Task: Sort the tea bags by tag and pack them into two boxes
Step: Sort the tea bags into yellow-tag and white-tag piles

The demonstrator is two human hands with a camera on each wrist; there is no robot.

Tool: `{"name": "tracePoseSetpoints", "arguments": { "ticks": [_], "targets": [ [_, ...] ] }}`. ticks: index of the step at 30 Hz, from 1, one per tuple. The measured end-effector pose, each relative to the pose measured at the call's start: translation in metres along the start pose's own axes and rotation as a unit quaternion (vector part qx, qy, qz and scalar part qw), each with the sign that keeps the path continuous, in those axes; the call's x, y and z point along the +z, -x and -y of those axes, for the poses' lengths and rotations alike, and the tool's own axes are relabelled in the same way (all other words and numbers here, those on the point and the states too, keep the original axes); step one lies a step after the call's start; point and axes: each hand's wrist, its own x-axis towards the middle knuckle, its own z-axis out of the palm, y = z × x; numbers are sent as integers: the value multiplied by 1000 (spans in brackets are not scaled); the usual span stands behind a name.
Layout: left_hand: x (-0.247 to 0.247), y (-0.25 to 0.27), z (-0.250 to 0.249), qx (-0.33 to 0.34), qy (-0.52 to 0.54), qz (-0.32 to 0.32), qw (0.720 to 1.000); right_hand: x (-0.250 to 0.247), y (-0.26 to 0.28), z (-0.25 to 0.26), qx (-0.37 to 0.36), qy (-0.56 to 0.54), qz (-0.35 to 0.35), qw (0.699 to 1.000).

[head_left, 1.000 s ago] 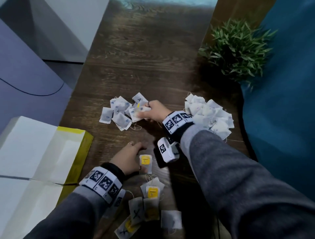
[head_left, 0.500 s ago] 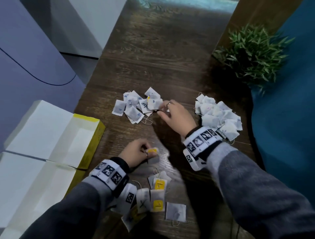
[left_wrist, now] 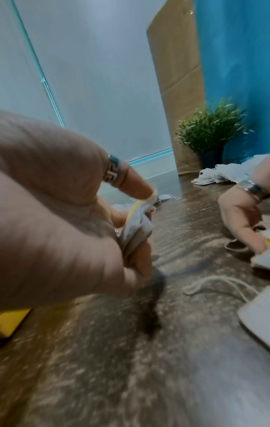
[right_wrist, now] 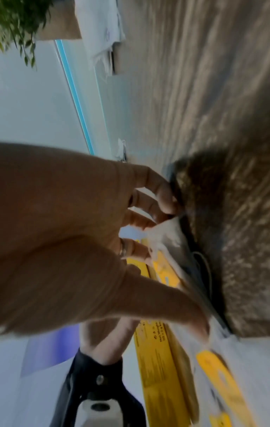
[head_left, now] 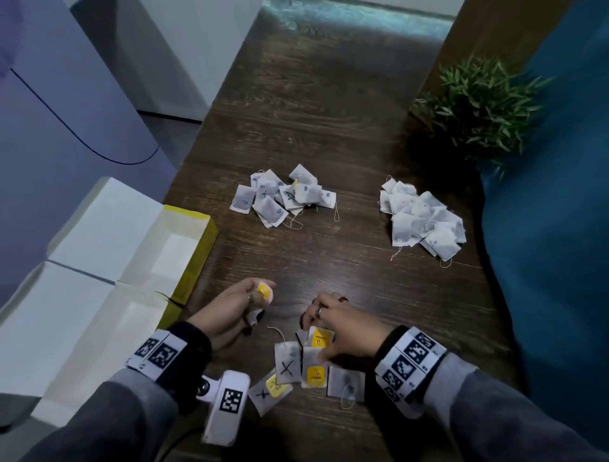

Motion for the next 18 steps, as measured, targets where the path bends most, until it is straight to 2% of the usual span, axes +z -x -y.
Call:
{"name": "tracePoseSetpoints", "arguments": {
  "ticks": [3,6,8,11,15,18],
  "targets": [
    [1,5,7,7,-91,12,996,1,-1,-1,11,-22,-26,999],
    [6,9,14,58,-285,10,957,-4,3,-7,15,-129,-57,990],
    [12,10,19,87,-336,12,938,-8,7,-10,16,-207,-97,973],
    [22,11,18,105,-323,14,941,-13,9,-14,13,-311,-145,939],
    [35,4,11,146,-280,14,949,-18,8,-11,12,-386,-209,898],
    [41,-2,7,147,-233,2,961,-19,6,-7,18,-488,-231,842]
  ]
}}
